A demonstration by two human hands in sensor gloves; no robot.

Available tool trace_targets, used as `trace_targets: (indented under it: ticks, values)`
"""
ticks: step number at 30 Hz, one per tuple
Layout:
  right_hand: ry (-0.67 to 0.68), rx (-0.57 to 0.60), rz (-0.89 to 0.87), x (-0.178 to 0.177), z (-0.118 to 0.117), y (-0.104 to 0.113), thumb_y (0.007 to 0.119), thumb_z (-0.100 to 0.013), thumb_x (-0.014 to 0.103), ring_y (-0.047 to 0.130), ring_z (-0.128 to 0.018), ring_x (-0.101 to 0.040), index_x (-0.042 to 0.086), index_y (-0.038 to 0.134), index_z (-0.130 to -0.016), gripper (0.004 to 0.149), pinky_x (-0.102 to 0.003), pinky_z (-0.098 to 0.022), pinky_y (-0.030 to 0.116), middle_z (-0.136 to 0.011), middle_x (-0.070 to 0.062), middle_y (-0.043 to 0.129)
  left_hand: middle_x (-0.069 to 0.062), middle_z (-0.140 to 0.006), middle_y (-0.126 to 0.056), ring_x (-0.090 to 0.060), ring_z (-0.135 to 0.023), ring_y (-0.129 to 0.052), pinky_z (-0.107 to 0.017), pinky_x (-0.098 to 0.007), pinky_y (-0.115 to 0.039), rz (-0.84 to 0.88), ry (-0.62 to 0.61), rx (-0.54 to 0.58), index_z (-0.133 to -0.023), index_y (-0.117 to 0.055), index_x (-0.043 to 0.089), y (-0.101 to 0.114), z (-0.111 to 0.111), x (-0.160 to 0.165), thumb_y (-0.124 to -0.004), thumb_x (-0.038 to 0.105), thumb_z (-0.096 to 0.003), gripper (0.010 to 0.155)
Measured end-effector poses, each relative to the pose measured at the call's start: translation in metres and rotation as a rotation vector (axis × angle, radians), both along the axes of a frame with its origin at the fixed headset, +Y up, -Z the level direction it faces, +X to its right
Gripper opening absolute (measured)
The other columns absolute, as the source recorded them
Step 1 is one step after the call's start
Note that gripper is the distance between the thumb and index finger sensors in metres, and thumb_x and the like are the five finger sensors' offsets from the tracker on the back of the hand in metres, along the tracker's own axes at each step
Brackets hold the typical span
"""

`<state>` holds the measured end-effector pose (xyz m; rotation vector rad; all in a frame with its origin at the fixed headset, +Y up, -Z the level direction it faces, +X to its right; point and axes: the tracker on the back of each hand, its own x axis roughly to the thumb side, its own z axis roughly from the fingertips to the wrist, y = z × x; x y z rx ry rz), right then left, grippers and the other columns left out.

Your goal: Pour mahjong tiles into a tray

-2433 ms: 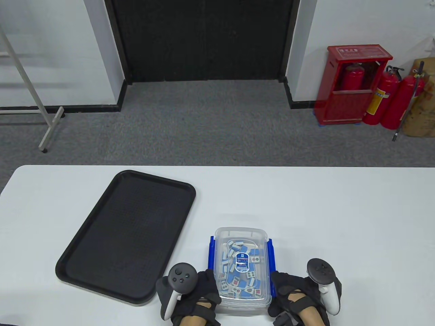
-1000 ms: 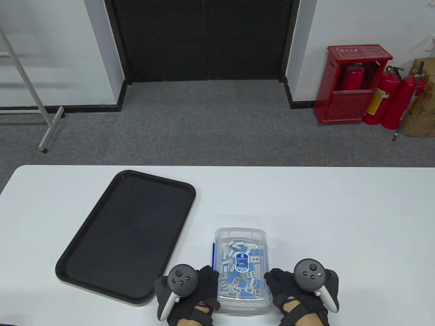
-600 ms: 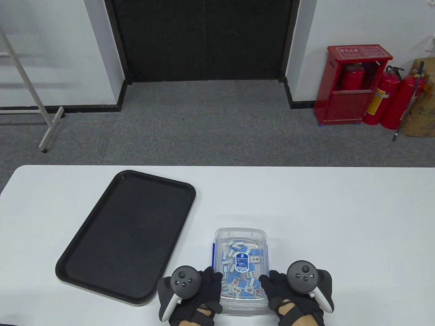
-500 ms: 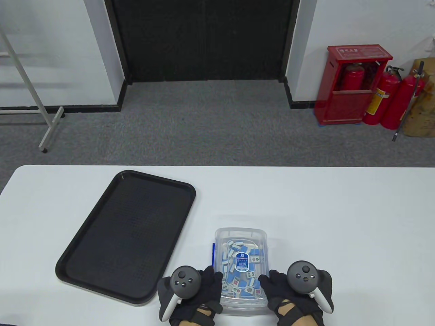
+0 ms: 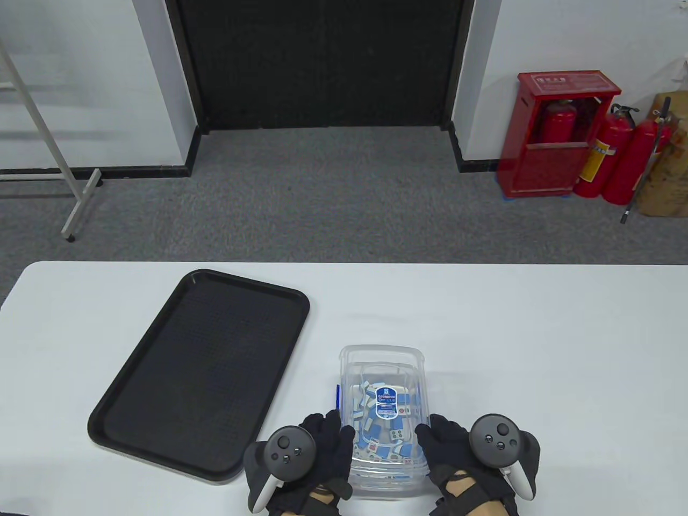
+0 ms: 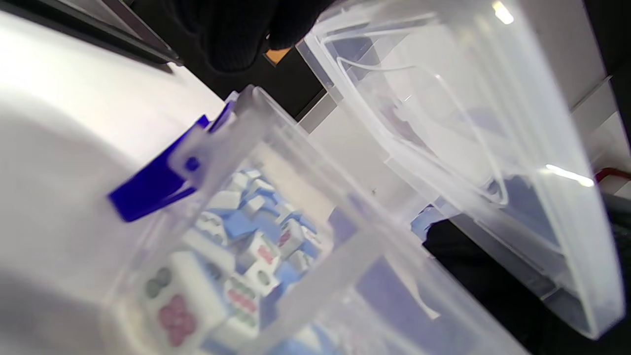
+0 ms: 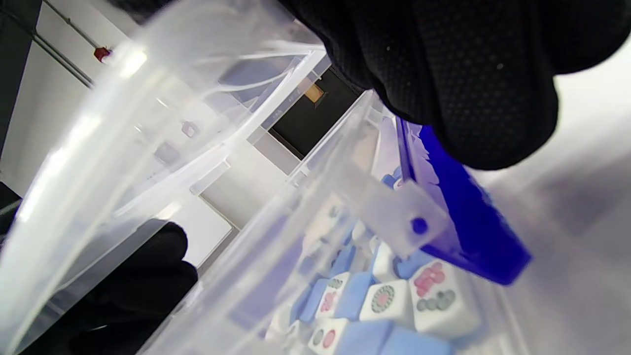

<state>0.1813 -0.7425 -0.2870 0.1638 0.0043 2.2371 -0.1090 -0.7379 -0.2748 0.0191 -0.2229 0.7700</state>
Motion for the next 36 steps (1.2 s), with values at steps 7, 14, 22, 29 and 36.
trace_targets:
  ticks: [7,14,22,29,36]
  values:
    - [-0.020,-0.017,-0.150,0.005,0.004,0.007,0.071,-0.044,0.045,0.095,-0.041,-0.044,-0.010,0.062,-0.085,0.069,-0.065,-0.040,0.071,-0.069,-0.034,0.079,-0.027,-0.091,-0.073,-0.048,-0.092,-0.059,-0.065,-0.064,-0.050,0.037,-0.017,0.013,-0.100,-0.062,0.002,0.003,0.002,0.000,-0.058,0.053,-0.0537,0.069]
    - [-0.029,-0.023,-0.262,0.010,0.008,0.012,0.071,-0.044,0.042,0.094,-0.041,-0.043,-0.011,0.058,-0.086,0.069,-0.064,-0.040,0.071,-0.069,-0.035,0.076,-0.026,-0.092,-0.072,-0.047,-0.094,-0.058,-0.066,-0.064,-0.048,0.079,-0.051,0.070,-0.101,-0.061,0.003,0.009,0.005,0.002,-0.058,0.054,-0.0537,0.070]
    - [-0.014,-0.036,-0.238,0.010,0.008,0.011,0.072,-0.044,0.042,0.095,-0.038,-0.043,-0.012,0.059,-0.085,0.069,-0.064,-0.038,0.073,-0.066,-0.035,0.078,-0.027,-0.092,-0.071,-0.047,-0.094,-0.058,-0.066,-0.064,-0.048,0.069,-0.060,0.085,-0.101,-0.061,0.002,0.012,0.007,0.002,-0.058,0.054,-0.0536,0.070]
    - [-0.009,-0.050,-0.209,0.010,0.007,0.006,0.071,-0.044,0.042,0.095,-0.037,-0.043,-0.013,0.059,-0.085,0.069,-0.064,-0.038,0.072,-0.066,-0.035,0.079,-0.027,-0.092,-0.071,-0.048,-0.094,-0.057,-0.066,-0.064,-0.048,0.062,-0.066,0.079,-0.101,-0.061,0.002,0.012,0.007,0.002,-0.059,0.054,-0.0535,0.070]
    - [-0.011,-0.021,-0.247,0.011,0.008,0.011,0.070,-0.044,0.041,0.094,-0.039,-0.045,-0.014,0.058,-0.085,0.069,-0.065,-0.038,0.071,-0.067,-0.037,0.077,-0.028,-0.094,-0.068,-0.048,-0.095,-0.053,-0.067,-0.065,-0.045,0.093,-0.092,0.083,-0.102,-0.058,0.001,0.022,0.008,0.006,-0.058,0.054,-0.0540,0.071]
